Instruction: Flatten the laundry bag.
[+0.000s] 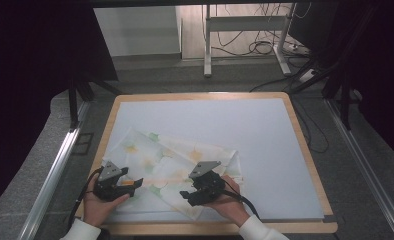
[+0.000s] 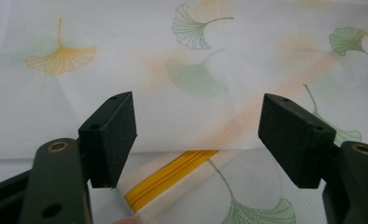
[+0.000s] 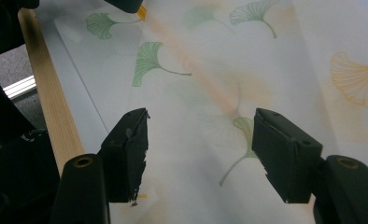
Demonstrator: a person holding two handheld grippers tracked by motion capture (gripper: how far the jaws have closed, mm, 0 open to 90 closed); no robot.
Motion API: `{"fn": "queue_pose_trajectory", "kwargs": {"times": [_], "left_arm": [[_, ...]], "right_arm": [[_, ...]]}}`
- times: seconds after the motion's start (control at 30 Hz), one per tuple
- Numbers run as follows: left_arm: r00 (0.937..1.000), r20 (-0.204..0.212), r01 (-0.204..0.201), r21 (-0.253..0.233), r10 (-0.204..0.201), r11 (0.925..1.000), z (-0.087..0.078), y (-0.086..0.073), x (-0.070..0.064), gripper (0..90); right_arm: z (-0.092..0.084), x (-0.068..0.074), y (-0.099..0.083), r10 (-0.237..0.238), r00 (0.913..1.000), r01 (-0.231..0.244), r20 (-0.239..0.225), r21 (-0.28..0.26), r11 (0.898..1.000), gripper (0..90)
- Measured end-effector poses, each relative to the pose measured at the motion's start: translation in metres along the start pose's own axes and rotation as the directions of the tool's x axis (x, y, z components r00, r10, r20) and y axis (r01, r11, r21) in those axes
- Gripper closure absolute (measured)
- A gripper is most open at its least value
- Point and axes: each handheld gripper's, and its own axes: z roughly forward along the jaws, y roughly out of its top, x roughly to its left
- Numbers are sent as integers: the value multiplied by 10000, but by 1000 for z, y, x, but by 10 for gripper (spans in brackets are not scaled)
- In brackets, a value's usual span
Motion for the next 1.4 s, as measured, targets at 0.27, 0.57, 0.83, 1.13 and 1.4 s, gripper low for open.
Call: {"fn": "queue_pose_trajectory", "kwargs": {"times": [0.27, 0.57, 0.83, 1.13, 1.4], "left_arm": [[10000, 11, -18, -12, 18, 10000, 0, 0, 0, 278], [10000, 17, -25, -26, 25, 10000, -1, 0, 1, 278], [10000, 43, -54, 8, 54, 10000, -1, 1, 1, 278], [10000, 56, -57, -5, 57, 10000, -1, 1, 1, 279], [9999, 77, -65, 34, 65, 10000, 0, 1, 1, 279]], "right_arm": [[18, 10, 2, -136, 9995, 147, -282, 361, 9992, 358], [33, 20, 3, -415, 9984, 444, -391, 759, 9961, 333], [46, 28, 3, -635, 9974, 672, -341, 1199, 9905, 306], [55, 30, 1, -806, 9965, 829, -206, 1597, 9837, 312], [57, 31, -1, -1137, 9935, 1099, 107, 1803, 9775, 437]]}}
